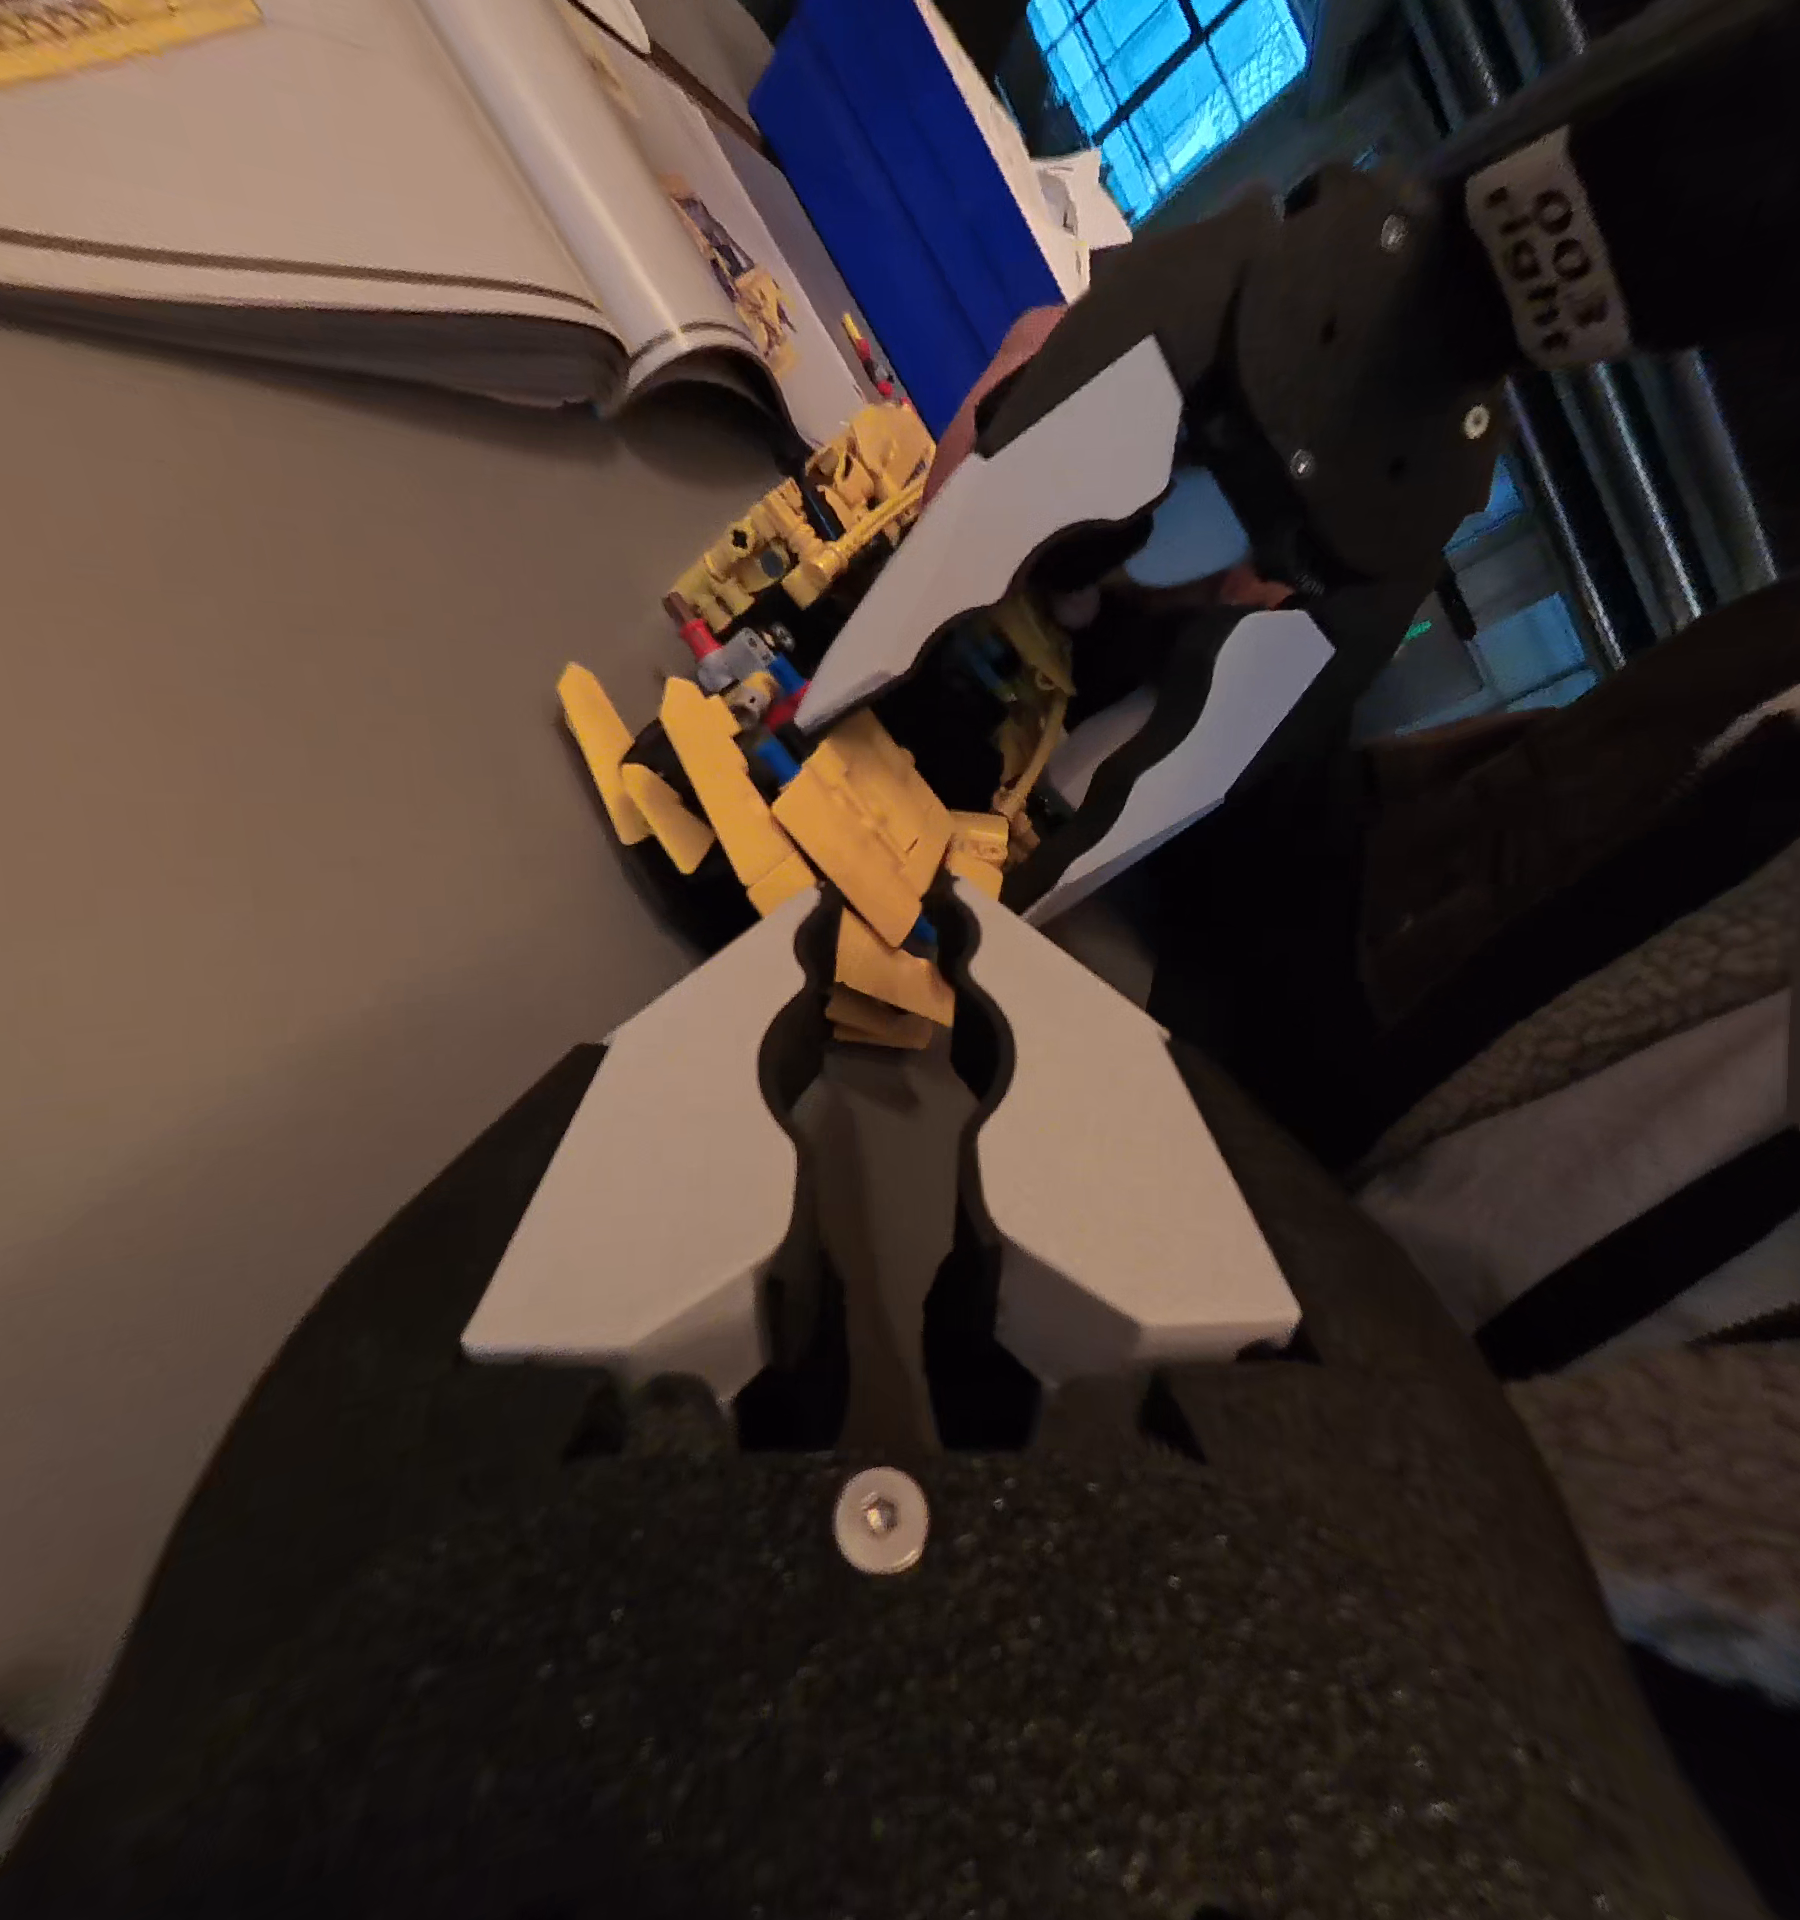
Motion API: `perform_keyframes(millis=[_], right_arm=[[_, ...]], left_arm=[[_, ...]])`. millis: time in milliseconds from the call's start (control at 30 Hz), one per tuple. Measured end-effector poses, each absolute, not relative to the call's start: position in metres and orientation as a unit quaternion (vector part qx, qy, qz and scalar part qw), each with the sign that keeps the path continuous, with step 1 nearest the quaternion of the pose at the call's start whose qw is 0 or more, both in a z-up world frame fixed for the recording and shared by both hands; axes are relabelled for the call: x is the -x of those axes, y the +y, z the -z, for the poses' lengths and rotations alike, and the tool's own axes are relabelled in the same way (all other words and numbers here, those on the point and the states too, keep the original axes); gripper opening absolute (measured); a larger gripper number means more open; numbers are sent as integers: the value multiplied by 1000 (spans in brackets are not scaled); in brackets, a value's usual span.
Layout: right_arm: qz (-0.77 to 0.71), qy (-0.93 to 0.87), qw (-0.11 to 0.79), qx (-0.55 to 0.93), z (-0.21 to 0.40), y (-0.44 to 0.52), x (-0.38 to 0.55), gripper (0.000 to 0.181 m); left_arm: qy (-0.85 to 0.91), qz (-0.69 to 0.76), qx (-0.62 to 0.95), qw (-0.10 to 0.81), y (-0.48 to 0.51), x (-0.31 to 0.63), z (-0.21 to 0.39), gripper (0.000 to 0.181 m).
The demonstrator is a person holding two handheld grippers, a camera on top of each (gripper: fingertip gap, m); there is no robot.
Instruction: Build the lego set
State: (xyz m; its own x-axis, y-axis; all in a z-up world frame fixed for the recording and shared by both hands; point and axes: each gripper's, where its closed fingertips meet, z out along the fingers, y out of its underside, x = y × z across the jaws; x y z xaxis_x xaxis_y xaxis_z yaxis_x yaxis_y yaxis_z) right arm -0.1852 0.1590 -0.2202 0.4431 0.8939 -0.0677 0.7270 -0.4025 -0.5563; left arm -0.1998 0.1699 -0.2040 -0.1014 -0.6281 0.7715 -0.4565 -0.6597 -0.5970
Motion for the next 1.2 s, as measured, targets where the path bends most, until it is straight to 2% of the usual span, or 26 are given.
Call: perform_keyframes(millis=[300, 433, 700, 867, 1200], right_arm=[[-162, -508, 229, 815, 223, 158, 186, 62], [-159, -508, 230, 815, 223, 158, 186, 62], [-157, -511, 231, 813, 224, 158, 186, 63], [-149, -517, 231, 811, 225, 157, 186, 64], [-132, -526, 226, 809, 229, 157, 184, 67]], left_arm=[[410, 614, 671, 65, 164, 194, 207, 15], [412, 620, 664, 62, 162, 197, 205, 21], [522, 569, 616, 154, 145, 198, 202, 34], [534, 533, 633, 174, 153, 198, 211, 18], [540, 554, 616, 145, 142, 201, 205, 21]])
